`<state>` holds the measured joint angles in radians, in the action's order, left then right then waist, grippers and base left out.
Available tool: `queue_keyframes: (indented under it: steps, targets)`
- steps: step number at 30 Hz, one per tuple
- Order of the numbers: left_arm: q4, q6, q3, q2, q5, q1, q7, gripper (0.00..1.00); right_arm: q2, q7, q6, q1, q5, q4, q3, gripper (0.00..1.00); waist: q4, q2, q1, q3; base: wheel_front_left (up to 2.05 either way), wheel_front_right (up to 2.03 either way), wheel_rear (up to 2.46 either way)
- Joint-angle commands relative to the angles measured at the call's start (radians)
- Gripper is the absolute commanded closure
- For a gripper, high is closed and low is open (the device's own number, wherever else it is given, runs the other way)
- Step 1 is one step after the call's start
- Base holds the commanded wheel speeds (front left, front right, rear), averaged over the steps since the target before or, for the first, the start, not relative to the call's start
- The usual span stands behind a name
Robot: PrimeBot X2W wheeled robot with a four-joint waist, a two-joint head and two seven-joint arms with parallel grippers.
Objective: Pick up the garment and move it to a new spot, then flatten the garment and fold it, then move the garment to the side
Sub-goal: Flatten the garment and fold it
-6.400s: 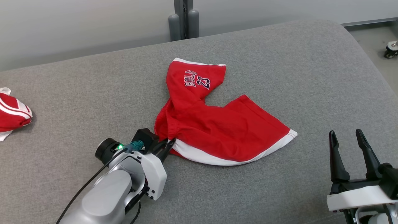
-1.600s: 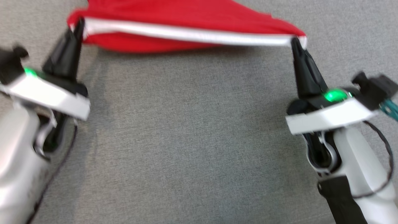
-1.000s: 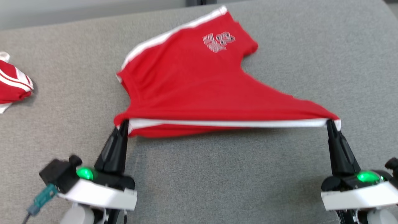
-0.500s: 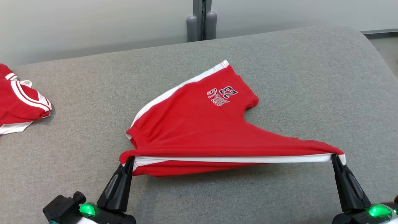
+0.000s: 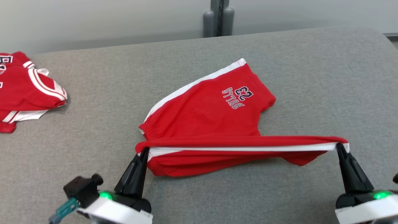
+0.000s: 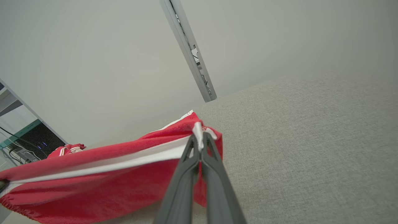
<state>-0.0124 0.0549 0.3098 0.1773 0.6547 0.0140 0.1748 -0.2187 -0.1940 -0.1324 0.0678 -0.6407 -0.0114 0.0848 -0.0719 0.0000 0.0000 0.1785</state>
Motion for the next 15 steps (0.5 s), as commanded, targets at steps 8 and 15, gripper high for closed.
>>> queue_keyframes:
  steps: [8, 15]
  targets:
    - [0.198, -0.029, 0.015, -0.071, 0.024, -0.201, -0.033, 1.00, -0.031, 0.092, 0.003, -0.176, 0.031, 0.092, -0.012, 1.00, 0.080, 0.0000, 0.0000, 0.037, 0.00, 0.00, 0.00]
    - [0.376, -0.065, 0.029, -0.110, 0.047, -0.365, -0.013, 1.00, -0.084, 0.185, 0.002, -0.381, 0.042, 0.195, 0.025, 1.00, 0.118, 0.0000, 0.0000, 0.094, 0.00, 0.00, 0.00]
